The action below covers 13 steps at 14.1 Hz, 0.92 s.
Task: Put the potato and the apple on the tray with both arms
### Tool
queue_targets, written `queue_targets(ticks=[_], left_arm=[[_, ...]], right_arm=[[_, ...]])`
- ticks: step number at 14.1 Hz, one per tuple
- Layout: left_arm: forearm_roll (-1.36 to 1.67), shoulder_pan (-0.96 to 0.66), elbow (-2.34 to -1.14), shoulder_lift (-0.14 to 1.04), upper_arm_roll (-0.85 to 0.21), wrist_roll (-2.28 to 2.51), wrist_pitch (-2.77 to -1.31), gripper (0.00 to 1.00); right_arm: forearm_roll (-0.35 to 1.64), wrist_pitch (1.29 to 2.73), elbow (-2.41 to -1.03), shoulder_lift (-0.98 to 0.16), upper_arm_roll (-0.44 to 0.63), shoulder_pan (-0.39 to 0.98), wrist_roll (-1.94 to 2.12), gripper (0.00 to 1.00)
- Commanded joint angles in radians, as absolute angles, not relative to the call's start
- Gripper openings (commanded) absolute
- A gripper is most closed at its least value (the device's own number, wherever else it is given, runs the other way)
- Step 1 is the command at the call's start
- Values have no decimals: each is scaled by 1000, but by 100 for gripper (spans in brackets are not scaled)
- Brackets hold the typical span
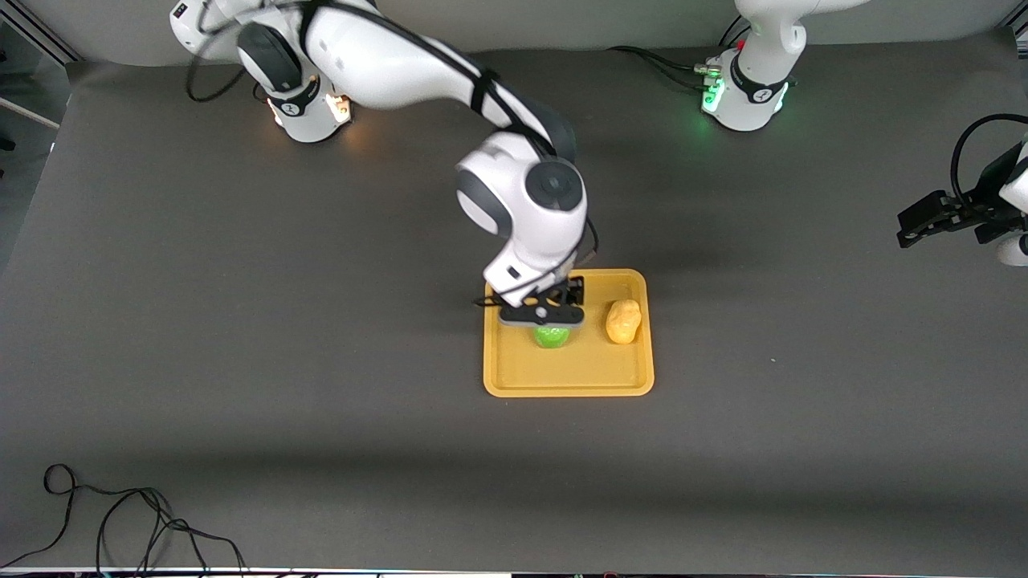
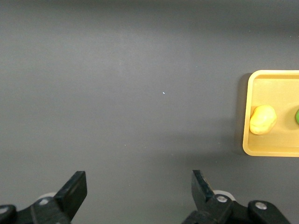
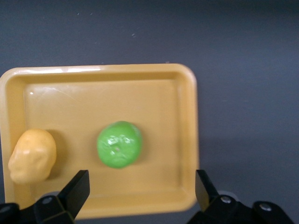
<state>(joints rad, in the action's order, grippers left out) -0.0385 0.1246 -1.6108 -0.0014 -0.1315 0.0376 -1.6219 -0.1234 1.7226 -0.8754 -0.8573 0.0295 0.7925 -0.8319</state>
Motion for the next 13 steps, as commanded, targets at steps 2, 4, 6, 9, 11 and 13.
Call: queue_targets(ticks=[2, 4, 6, 9, 11, 13], left_arm=[[-31, 118, -1608, -17, -124, 26, -1611, 100], [-29, 118, -1608, -17, -124, 26, -1611, 100], [-31, 117, -1608, -17, -126, 26, -1606, 100], [-28, 118, -1608, -15, -126, 28, -1606, 100], [-26, 114, -1608, -18, -127, 35, -1595, 100], [-26, 115, -1608, -15, -129, 35, -1598, 100]], right_arm=[[-133, 1553, -972, -659, 25, 674, -658, 100], [-132, 1539, -1102, -516, 25, 612, -515, 100], [-120, 1546, -1265, -364, 25, 525, -418, 100], [-80, 1557, -1425, -194, 20, 376, -226, 100], [-69, 1560, -1488, -125, 15, 286, -157, 100], [-61, 1580, -1554, -66, 9, 200, -95, 100]])
